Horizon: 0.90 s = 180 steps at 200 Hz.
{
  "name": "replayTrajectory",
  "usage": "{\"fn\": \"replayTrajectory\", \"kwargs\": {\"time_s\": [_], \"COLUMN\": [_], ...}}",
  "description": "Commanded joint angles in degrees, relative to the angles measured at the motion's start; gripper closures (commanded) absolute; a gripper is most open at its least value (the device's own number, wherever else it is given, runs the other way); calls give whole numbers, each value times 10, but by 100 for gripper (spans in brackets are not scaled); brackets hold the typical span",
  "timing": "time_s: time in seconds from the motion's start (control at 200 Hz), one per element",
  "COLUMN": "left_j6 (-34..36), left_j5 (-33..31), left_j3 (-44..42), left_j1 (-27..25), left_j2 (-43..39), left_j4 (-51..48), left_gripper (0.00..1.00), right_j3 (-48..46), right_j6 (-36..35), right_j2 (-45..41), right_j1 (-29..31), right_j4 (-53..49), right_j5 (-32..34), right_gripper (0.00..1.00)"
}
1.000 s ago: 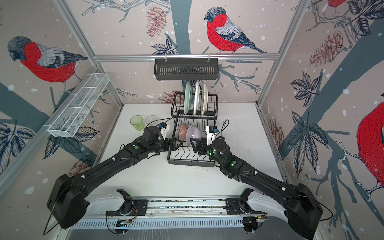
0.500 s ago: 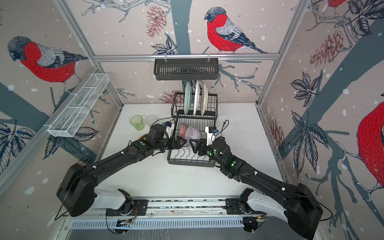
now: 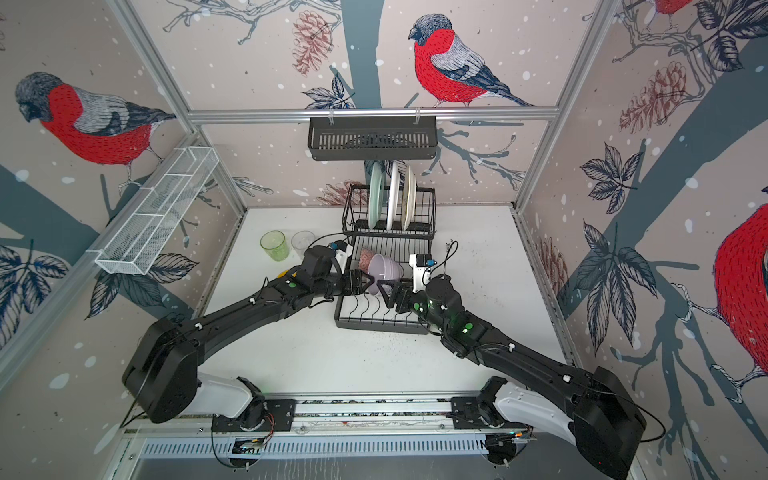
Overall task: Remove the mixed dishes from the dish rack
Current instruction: 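Close the left gripper on the rim of the lavender bowl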
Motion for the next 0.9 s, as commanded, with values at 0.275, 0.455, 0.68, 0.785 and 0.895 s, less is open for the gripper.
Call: {"fn": "replayTrajectory", "kwargs": {"time_s": [0.275, 0.455, 0.68, 0.785, 0.895], "left_j6": [-19, -21, -24, -24, -26], "left_j5": [37, 46, 71, 72, 74], "left_j3": [-9, -11, -21, -23, -24], "left_j1": [-1, -1, -1, -1, -1], "left_j2": [6, 6, 7, 5, 6], "left_j4": [66, 73, 99, 101, 101], "left_gripper": [52, 58, 68, 78, 80], "right_j3": [6, 5, 4, 7, 9], "right_j6": [4, 5, 6, 6, 6], "right_j2": [11, 12, 21, 28, 31], "right_j1": [1, 1, 0, 0, 0], "right_j4": [56, 58, 64, 65, 66], "right_j5": [-28, -30, -37, -42, -45], "right_gripper": [43, 43, 42, 42, 42]}}
